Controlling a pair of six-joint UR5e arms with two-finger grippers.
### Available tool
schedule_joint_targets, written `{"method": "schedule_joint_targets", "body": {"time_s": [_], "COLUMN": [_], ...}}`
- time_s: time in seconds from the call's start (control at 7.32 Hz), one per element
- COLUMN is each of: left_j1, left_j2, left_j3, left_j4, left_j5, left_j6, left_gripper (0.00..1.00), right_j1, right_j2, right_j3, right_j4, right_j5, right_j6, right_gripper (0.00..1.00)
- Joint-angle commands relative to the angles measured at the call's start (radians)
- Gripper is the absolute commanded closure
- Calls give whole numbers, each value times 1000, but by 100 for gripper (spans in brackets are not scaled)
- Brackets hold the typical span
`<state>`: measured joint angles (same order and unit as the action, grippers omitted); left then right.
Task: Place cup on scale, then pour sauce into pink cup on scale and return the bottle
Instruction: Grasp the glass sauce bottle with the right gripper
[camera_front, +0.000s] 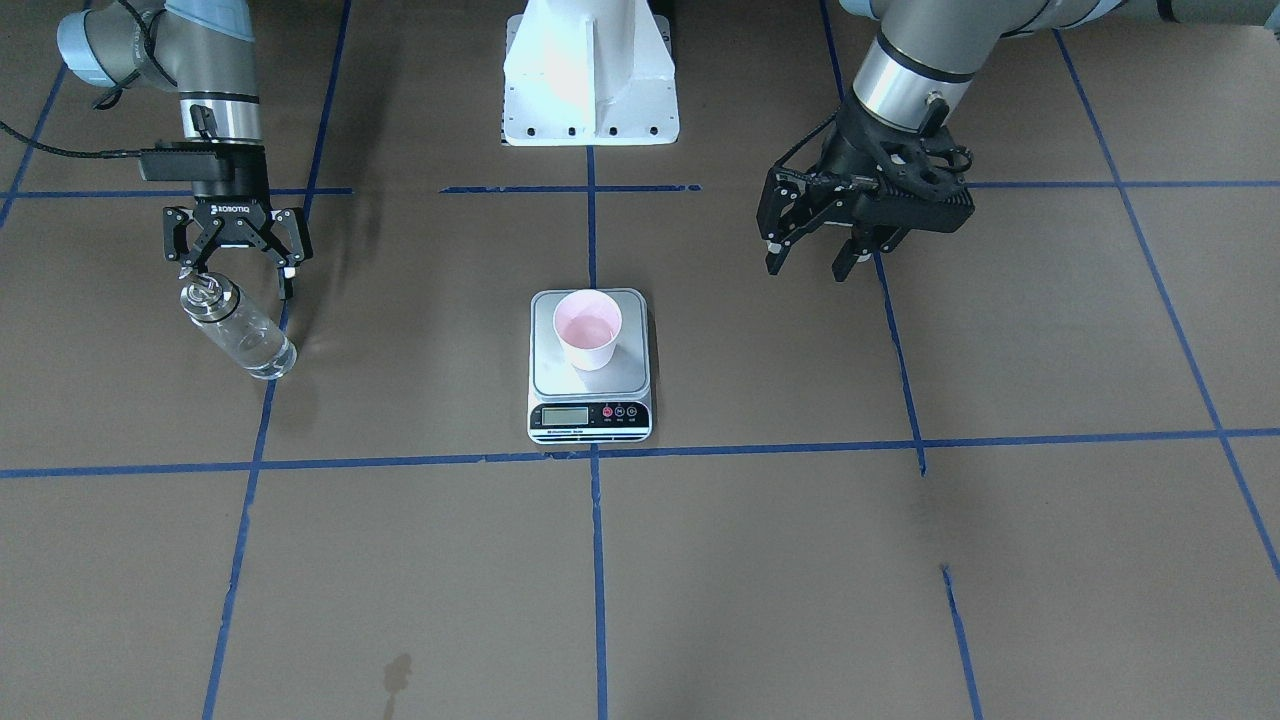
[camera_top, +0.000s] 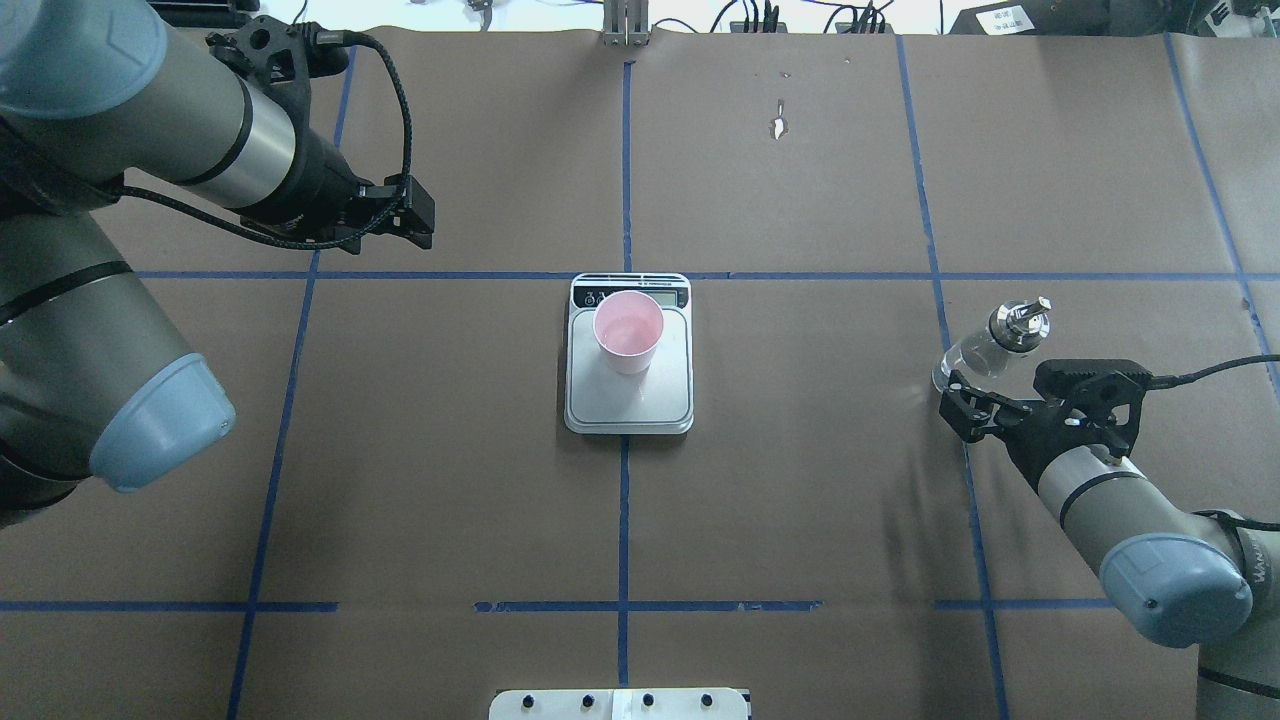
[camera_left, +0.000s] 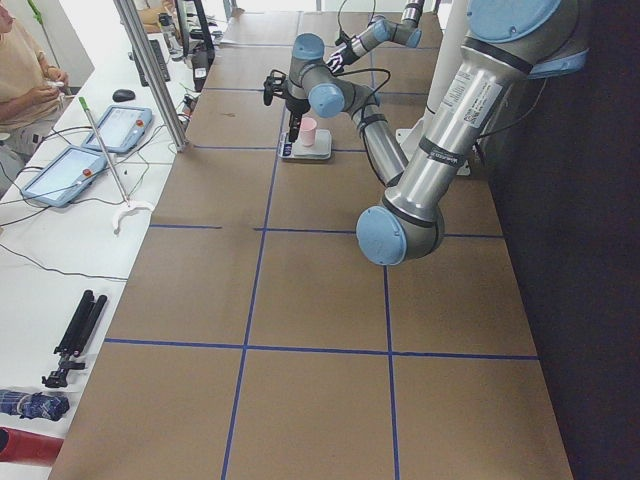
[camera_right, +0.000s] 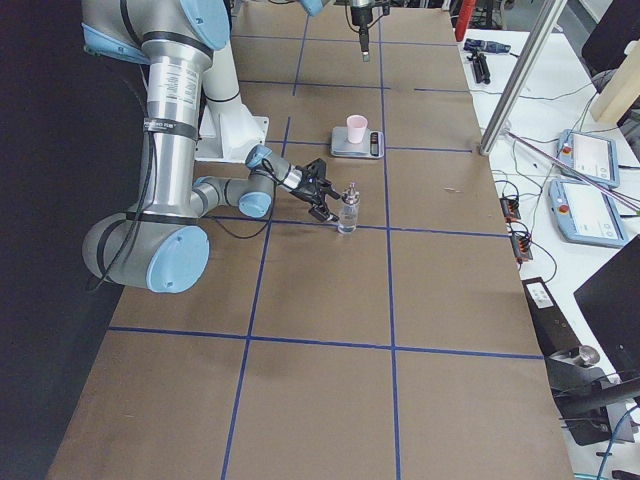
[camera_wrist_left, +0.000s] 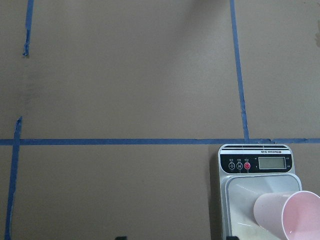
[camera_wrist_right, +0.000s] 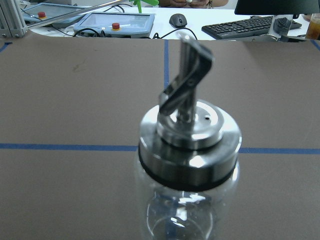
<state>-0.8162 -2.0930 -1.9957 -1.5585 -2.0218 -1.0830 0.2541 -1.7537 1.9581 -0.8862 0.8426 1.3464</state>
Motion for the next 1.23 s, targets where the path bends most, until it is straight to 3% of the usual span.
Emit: {"method": "schedule_joint_targets", "body": {"time_s": [0.0,0.14,0.41,1.09], "left_j1": [-1,-1,-1,-1], "left_j2": [1,1,1,1], "left_j3": [0,0,3,3], "left_j4": [0,0,0,0], "left_j5": [0,0,0,2], "left_j6": [0,0,0,2], "left_gripper": [27,27,27,27], "right_j1": [-38,-41,-41,-38], "right_j2": [-1,2,43,62], "right_j3": [-22,-39,-144,-191], "right_j4": [1,13,157,173], "right_j5": [-107,-131,-155,-212], "right_j6": [5,7,7,-6], "right_gripper": [0,0,0,1]}}
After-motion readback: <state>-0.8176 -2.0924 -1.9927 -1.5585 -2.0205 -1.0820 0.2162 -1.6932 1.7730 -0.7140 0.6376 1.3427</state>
